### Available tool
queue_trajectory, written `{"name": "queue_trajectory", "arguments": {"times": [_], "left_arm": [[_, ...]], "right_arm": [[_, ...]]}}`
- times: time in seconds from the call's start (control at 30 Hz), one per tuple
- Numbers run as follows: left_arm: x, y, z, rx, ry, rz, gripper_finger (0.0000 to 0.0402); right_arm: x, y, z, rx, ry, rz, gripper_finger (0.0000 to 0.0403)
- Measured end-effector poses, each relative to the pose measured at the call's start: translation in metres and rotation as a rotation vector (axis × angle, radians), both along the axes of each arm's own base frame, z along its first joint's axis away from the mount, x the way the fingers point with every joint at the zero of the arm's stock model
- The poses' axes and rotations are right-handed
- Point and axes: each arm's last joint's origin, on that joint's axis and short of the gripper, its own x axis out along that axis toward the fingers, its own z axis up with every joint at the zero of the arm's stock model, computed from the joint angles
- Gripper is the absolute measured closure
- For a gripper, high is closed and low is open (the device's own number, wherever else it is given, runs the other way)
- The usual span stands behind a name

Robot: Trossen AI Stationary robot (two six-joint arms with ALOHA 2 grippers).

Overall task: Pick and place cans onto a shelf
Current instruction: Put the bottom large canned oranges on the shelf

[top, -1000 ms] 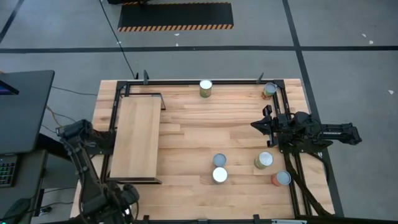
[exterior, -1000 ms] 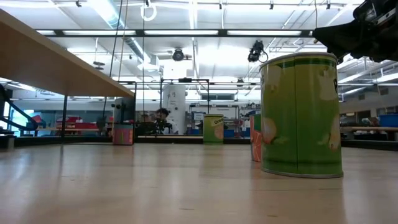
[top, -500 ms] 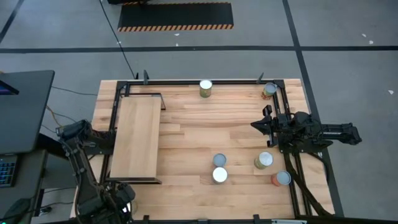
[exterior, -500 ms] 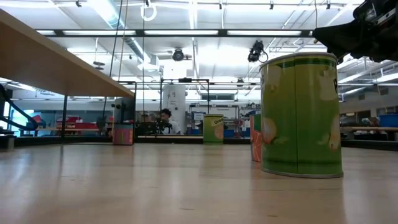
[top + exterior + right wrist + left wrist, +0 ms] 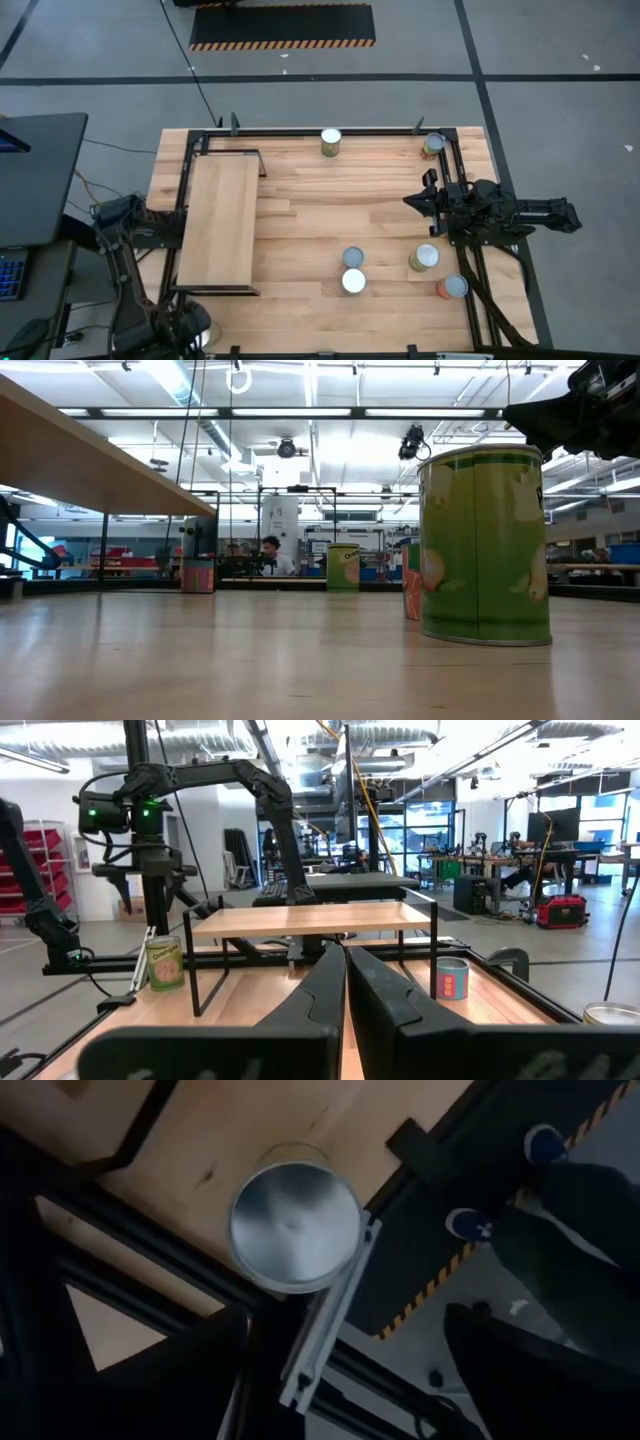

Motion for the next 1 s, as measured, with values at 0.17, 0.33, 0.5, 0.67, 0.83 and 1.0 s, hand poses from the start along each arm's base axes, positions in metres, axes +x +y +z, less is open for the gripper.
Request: {"name": "queue_trajectory", "arguments": {"times": [0.17,0.33,0.5,0.67,0.83,1.0], "left_arm": [[-0.015,-0.003,-0.01,0.106,0.031,-0.029,0.0045],[-0.018,-0.01,-0.018,0.129,0.035,-0.043,0.0044],[-0.017,-0.017,-0.021,0.103,-0.025,-0.032,0.0044],[-0.016,-0.019,-0.036,0.101,-0.032,-0.001,0.0044],[-0.018,-0.016,-0.058,0.112,-0.004,0.006,0.0044],[-0.016,-0.013,-0.062,0.157,-0.024,0.014,0.0044]], "right_arm": [[0.0,0.0,0.0,0.0,-0.001,0.0,0.038],[0.0,0.0,0.0,0.0,0.0,0.0,0.038],[0.0,0.0,0.0,0.0,0.0,0.0,0.038],[0.0,0.0,0.0,0.0,-0.001,0.0,0.038],[0.0,0.0,0.0,0.0,0.0,0.0,0.038],[0.0,0.0,0.0,0.0,-0.001,0.0,0.038]]}}
